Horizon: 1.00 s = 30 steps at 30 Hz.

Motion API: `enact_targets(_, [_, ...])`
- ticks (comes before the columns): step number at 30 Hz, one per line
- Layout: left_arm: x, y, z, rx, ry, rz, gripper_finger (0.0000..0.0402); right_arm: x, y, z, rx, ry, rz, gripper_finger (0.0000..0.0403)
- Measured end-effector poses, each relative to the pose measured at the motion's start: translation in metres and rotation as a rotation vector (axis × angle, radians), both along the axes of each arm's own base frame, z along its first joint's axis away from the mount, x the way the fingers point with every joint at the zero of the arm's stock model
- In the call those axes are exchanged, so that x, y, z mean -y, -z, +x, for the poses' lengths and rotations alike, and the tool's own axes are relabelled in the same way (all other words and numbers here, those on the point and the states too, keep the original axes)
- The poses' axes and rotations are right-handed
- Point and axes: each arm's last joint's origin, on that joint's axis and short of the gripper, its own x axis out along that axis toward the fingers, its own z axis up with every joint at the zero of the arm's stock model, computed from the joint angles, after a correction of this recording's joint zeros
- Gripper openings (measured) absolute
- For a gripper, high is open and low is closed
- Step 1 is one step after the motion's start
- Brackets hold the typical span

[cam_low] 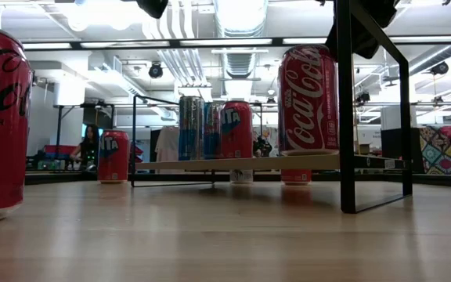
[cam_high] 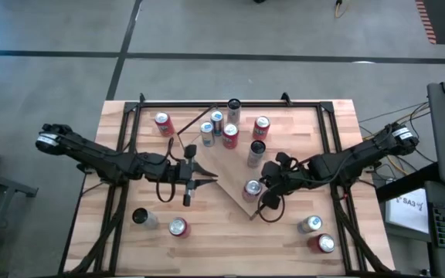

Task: Place canned beverage on shelf
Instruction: Put the red soda can on the shelf

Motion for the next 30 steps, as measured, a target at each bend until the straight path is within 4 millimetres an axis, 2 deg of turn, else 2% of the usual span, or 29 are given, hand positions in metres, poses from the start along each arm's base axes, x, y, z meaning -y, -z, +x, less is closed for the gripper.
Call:
enact_targets(12, [0.005, 0.027, 0.017, -0.1, 0.002, 0.024, 0.0036, -0.001, 0.0, 0.0, -0.01, -0.032, 0.033, 0.0009])
enact_targets(30, [0.006, 0.028, 0.018, -0.101, 0.0, 0.005, 0.0036, -0.002, -0.001, 0.0, -0.018, -0.059, 0.03, 0.0009])
